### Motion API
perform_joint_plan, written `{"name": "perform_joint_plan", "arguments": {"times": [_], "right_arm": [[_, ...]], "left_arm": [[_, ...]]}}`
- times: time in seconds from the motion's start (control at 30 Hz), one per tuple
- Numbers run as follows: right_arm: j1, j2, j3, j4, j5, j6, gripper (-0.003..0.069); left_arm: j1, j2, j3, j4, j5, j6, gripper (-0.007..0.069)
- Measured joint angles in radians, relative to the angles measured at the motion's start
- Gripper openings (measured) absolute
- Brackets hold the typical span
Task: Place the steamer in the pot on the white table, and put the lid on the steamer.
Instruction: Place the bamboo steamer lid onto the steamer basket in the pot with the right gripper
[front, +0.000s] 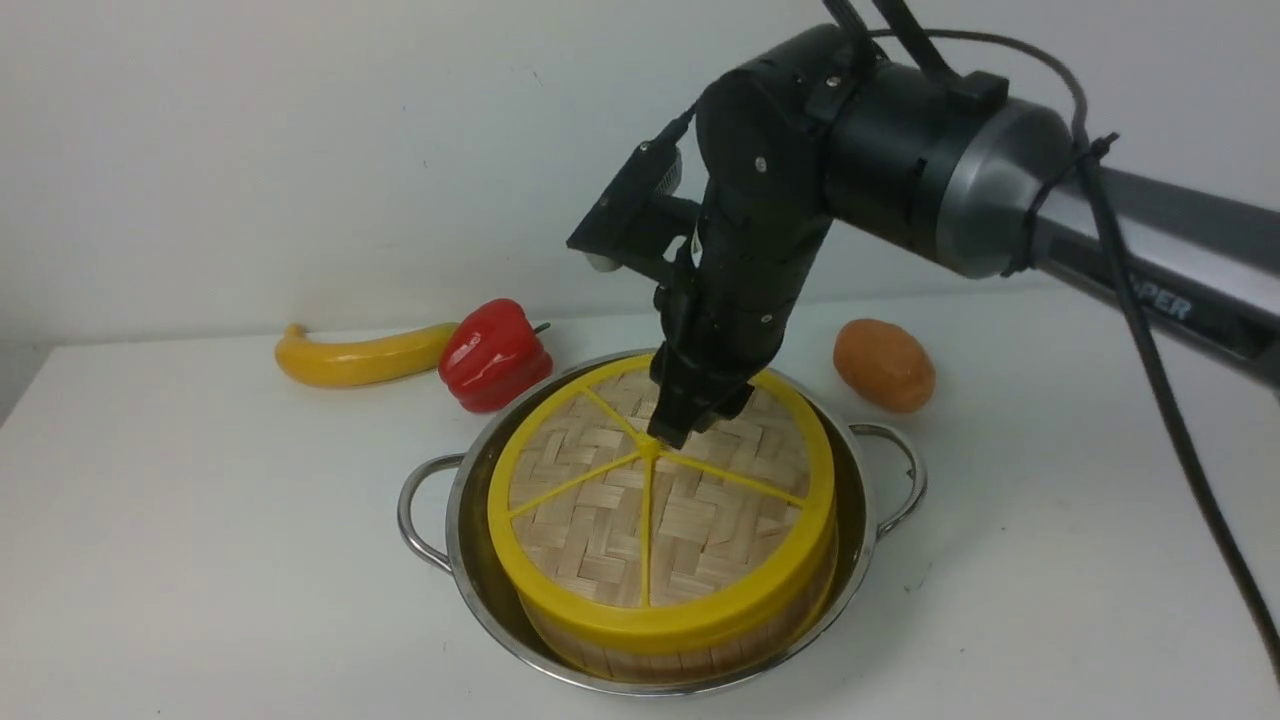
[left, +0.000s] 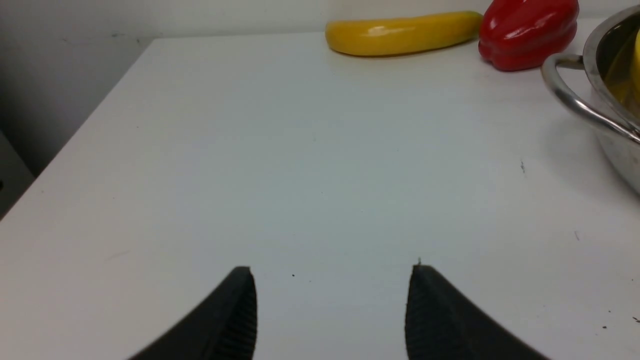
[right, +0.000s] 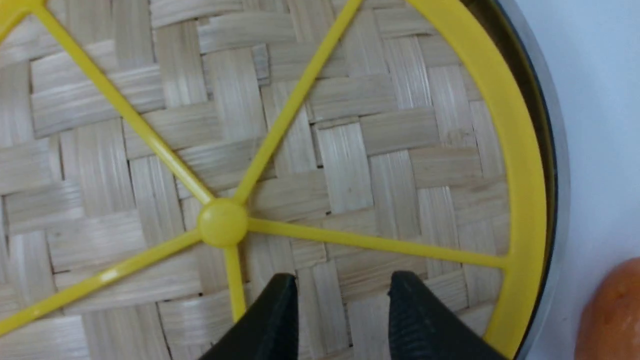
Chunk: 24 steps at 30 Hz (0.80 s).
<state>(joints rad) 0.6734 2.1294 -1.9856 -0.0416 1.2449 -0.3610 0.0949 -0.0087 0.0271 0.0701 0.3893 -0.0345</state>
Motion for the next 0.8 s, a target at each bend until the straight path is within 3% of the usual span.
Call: {"name": "perform_joint_plan", "arguments": {"times": [0.5,0.8], "right_arm": [[0.0,0.042,0.0,-0.203,0.0,0.108,0.0244],[0.0,0.047,-0.059,-0.21,0.003,0.124,0.0244]], "left_arm": [[0.0,0.0,0.0,0.0,0.0,-0.001,0.0379],[0.0,0.0,0.0,0.0,0.0,-0.001,0.0379]]}}
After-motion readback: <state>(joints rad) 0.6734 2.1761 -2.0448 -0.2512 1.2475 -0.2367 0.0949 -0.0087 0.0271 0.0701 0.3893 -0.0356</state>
